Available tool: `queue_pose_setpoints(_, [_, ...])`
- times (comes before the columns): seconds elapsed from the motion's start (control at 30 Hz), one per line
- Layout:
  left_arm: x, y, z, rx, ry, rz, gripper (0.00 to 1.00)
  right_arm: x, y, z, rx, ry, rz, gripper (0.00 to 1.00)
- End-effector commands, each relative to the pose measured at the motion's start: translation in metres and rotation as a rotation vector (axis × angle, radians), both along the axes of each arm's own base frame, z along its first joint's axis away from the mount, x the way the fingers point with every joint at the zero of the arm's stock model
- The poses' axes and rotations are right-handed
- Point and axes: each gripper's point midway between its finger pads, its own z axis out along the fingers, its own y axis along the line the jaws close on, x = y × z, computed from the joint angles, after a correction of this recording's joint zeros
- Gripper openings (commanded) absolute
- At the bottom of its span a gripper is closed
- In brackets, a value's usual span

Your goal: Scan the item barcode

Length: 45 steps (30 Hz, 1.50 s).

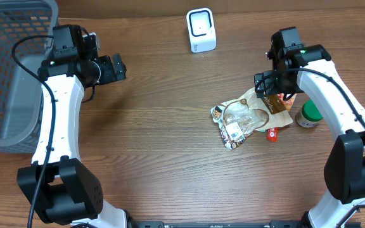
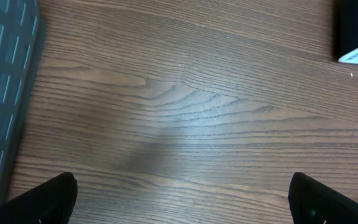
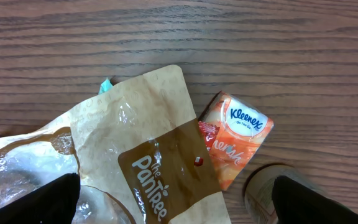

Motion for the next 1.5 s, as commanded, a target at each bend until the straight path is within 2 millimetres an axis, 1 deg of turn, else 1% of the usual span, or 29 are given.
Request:
queue_pose_setpoints(0.0, [0.002, 0.001, 0.001, 0.005, -0.005, 0.0, 1.0, 0.001, 0.002, 0.003, 0.006, -0.012, -0.003, 1.0])
queue_pose_setpoints(0.9, [0.002, 0.001, 0.001, 0.005, -0.005, 0.0, 1.0, 0.001, 0.002, 0.001, 0.006, -0.008, -0.003, 1.0])
queue_pose_setpoints(0.97, [0.002, 0.001, 0.001, 0.005, -0.005, 0.0, 1.0, 0.001, 0.002, 0.009, 0.009, -0.026, -0.003, 1.0])
queue_pose_setpoints(1.03, [0.002, 0.001, 0.001, 0.005, -0.005, 0.0, 1.0, 0.001, 0.003, 0.025, 0.018, -0.066, -0.001, 1.0])
queue_pose_setpoints(1.13, [0.002, 0.001, 0.001, 0.005, -0.005, 0.0, 1.0, -0.002, 0.006, 0.059, 0.036, -0.152, 0.009, 1.0])
queue_pose_setpoints(1.23, [0.002, 0.001, 0.001, 0.005, -0.005, 0.0, 1.0, -0.01, 0.005, 0.104, 0.061, -0.269, 0.011, 1.0])
queue_pose_setpoints(1.33, [0.002, 0.002, 0.001, 0.005, -0.005, 0.0, 1.0, -0.023, 0.002, 0.146, 0.084, -0.379, 0.011, 1.0])
queue_pose_setpoints(1.47, [0.002, 0.001, 0.001, 0.005, -0.005, 0.0, 1.0, -0.051, -0.004, 0.207, 0.12, -0.548, 0.01, 1.0])
